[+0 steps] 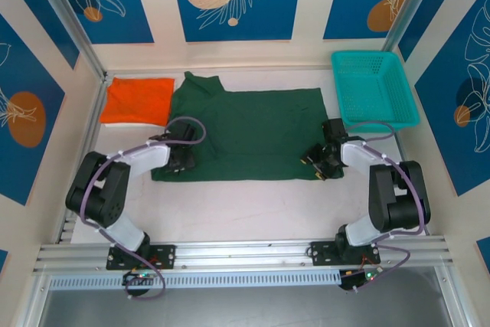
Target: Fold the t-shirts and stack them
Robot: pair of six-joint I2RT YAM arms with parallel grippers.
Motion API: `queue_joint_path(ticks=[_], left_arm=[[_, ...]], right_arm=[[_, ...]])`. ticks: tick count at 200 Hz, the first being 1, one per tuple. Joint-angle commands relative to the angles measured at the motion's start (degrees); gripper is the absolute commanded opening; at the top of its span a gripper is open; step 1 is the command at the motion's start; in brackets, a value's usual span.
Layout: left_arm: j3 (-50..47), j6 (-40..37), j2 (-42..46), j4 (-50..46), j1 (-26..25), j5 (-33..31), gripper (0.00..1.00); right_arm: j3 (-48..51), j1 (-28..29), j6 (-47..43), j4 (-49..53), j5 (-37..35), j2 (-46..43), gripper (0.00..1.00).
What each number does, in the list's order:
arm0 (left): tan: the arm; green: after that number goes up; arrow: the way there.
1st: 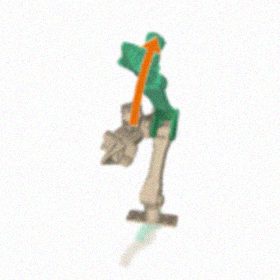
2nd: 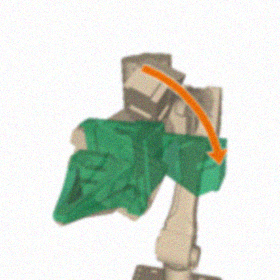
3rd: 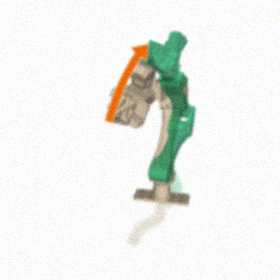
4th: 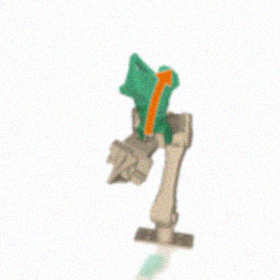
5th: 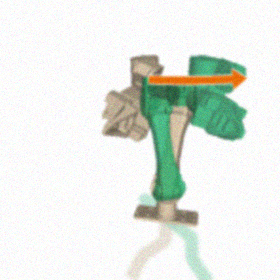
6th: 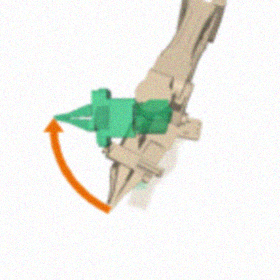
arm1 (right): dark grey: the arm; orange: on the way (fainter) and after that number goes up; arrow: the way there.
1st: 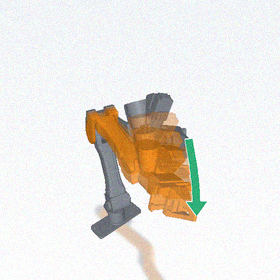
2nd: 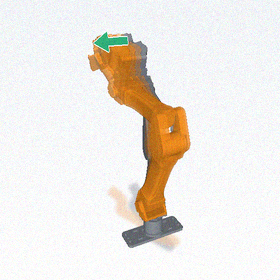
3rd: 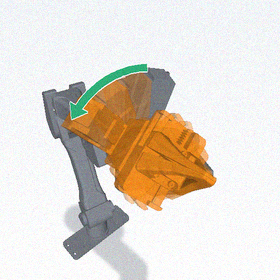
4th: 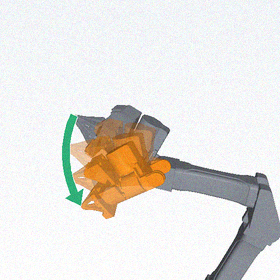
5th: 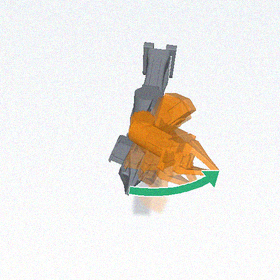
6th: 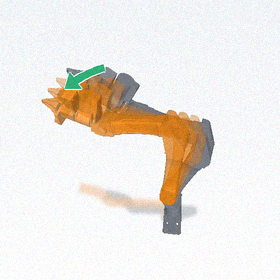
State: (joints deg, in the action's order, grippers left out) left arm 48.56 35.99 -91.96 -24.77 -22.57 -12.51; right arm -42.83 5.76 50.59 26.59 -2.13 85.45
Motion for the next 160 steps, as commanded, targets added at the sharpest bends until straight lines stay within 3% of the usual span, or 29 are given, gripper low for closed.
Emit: queue_joint_path(ticks=[1, 53, 87, 109, 138, 160], left_arm=[[-4.82, -0.96, 4.06, -4.19, 1.22, -3.11, 0.47], [-10.98, 3.97, 15.37, -7.18, 1.21, 0.33, 0.46], [-11.29, 4.57, 26.47, -9.04, 1.17, 2.67, 0.46], [-7.35, 2.85, 28.28, -8.45, -0.01, 7.78, 0.37], [-4.23, 2.14, 23.04, -5.07, -2.89, 9.09, 0.14], [-3.99, 2.83, 16.27, -0.63, -3.14, 10.87, 0.11]], right_arm=[[4.39, -0.83, 0.46, 6.15, -1.13, -2.34, 0.60], [10.23, -0.75, 0.30, 8.38, 0.39, -10.26, 0.64], [10.98, -0.83, 0.02, 10.76, -1.04, -17.32, 0.76], [8.84, -1.17, -1.00, 13.99, -5.07, -21.34, 0.76], [8.75, -4.81, 0.70, 16.85, -8.04, -23.96, 0.53], [9.42, -8.66, 2.45, 18.05, -8.57, -24.36, 0.37]])
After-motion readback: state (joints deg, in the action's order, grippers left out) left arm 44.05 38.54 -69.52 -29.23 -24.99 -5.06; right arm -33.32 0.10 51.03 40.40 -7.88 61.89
